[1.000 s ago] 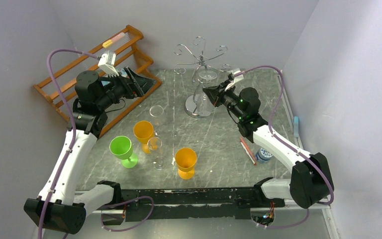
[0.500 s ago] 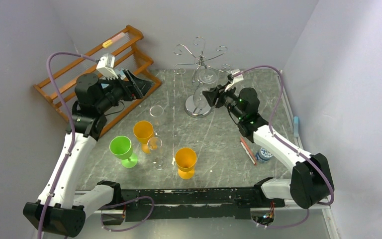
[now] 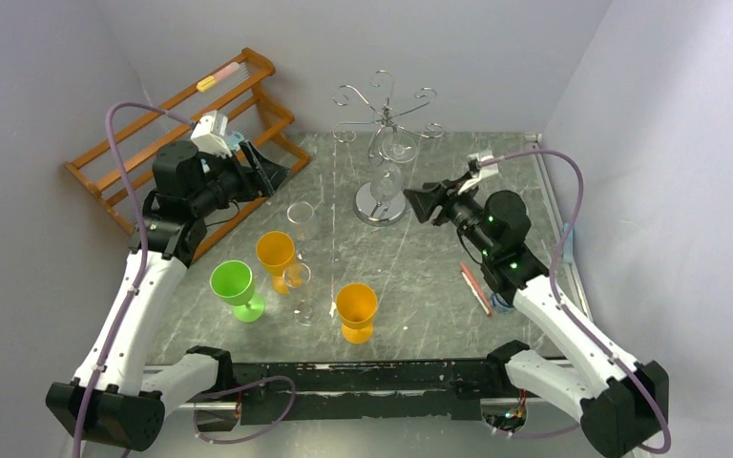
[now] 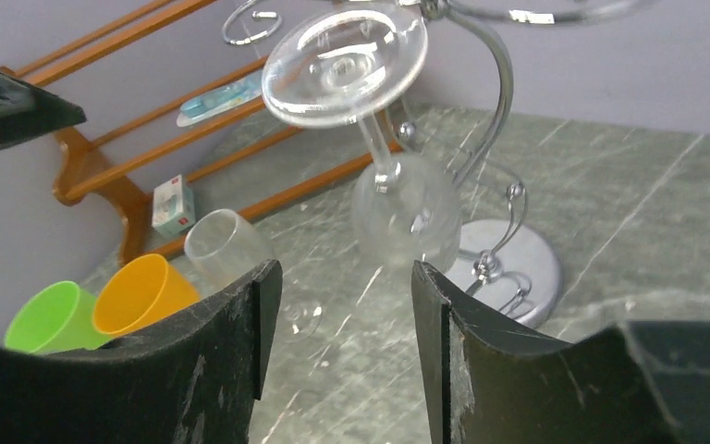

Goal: Place the wine glass upside down on the wine glass rack

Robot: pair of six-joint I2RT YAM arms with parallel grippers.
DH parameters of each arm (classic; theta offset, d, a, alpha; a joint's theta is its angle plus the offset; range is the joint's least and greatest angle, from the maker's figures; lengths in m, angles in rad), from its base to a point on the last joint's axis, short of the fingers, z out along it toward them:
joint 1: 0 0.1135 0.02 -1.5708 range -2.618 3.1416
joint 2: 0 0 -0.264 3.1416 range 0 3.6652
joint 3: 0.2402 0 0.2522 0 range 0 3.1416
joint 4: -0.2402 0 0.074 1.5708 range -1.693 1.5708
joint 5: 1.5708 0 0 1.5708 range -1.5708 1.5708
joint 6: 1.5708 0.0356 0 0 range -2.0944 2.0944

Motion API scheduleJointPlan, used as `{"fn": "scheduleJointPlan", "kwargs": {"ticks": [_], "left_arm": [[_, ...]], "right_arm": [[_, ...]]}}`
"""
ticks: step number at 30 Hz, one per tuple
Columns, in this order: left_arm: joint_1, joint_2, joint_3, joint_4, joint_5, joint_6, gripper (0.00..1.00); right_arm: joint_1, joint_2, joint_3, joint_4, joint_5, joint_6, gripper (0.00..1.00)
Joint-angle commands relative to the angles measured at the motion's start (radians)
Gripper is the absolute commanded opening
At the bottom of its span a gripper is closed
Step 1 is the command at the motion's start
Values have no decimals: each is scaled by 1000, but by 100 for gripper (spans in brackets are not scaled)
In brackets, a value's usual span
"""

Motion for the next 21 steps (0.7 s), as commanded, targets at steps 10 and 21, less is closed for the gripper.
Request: {"fn": "scheduleJointPlan", "kwargs": {"ticks": [10, 21], "left_arm": [[-226, 190, 82, -192, -197, 87, 79], [-324, 302, 139, -275, -385, 126, 72]], "right_arm": [[-4, -192, -74, -290, 207, 317, 59], [-3, -167, -94, -460, 277, 506, 56]]}}
